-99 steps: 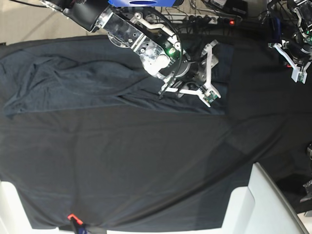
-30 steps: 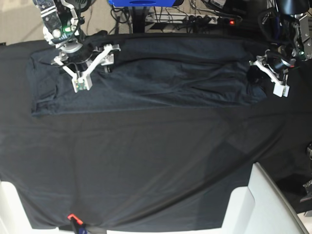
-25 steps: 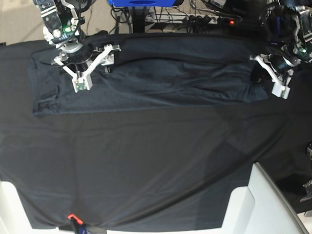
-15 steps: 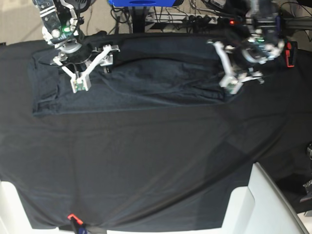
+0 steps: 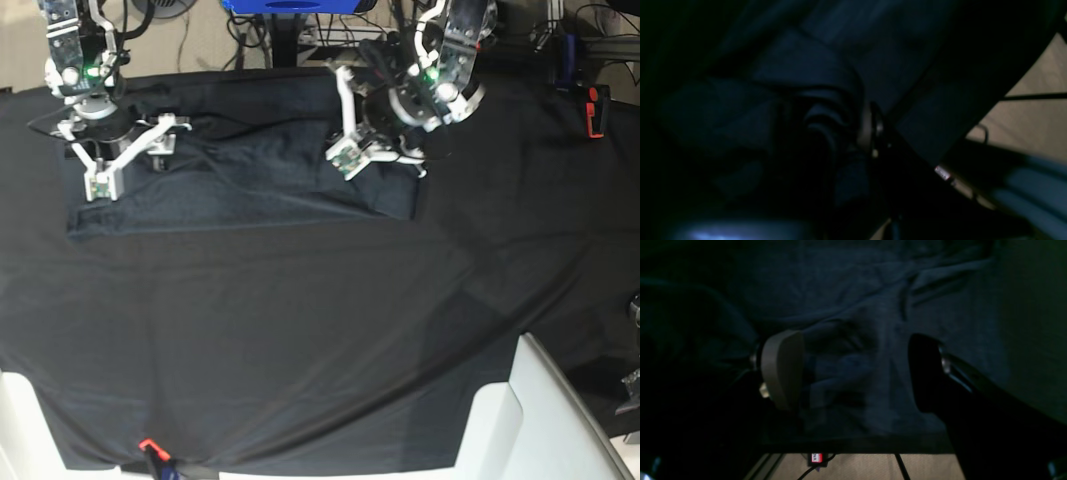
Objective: Fold the T-shirt properly
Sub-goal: 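Grasp the folded shirt's collar edge with both grippers and pull it taut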
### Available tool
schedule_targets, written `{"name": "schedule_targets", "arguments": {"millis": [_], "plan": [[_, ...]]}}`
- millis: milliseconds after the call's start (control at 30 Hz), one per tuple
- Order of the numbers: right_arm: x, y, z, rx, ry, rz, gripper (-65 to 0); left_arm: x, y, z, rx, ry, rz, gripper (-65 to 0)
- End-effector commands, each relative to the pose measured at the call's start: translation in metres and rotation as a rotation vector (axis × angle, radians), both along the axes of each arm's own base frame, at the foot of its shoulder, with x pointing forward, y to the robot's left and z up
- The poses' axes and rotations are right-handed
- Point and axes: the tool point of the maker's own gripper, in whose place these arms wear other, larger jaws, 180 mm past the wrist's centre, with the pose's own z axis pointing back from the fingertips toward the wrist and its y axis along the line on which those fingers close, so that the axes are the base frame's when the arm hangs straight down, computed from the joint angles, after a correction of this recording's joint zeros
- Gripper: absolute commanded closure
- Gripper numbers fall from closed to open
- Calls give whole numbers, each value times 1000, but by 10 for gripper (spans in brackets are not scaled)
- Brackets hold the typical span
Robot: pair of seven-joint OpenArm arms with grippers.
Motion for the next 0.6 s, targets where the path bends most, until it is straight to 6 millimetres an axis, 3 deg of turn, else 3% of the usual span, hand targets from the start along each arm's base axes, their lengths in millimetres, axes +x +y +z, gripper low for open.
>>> {"name": "schedule_targets", "arguments": {"millis": [0,333,467,567], "plan": [[4,-1,6,-3,-31,2,-447,10,-9,11,-19,-31,-7,0],[0,-2,5,-4,-24,1,-447,34,-52,31,-99,-76,-12,0],[-1,-1,5,-2,-22,4,-447,27,-69,22,-106,-47,-35,0],[-2,0,5,-2,-20,4,-447,33,-75,19,-104,-47,-2,0]]}}
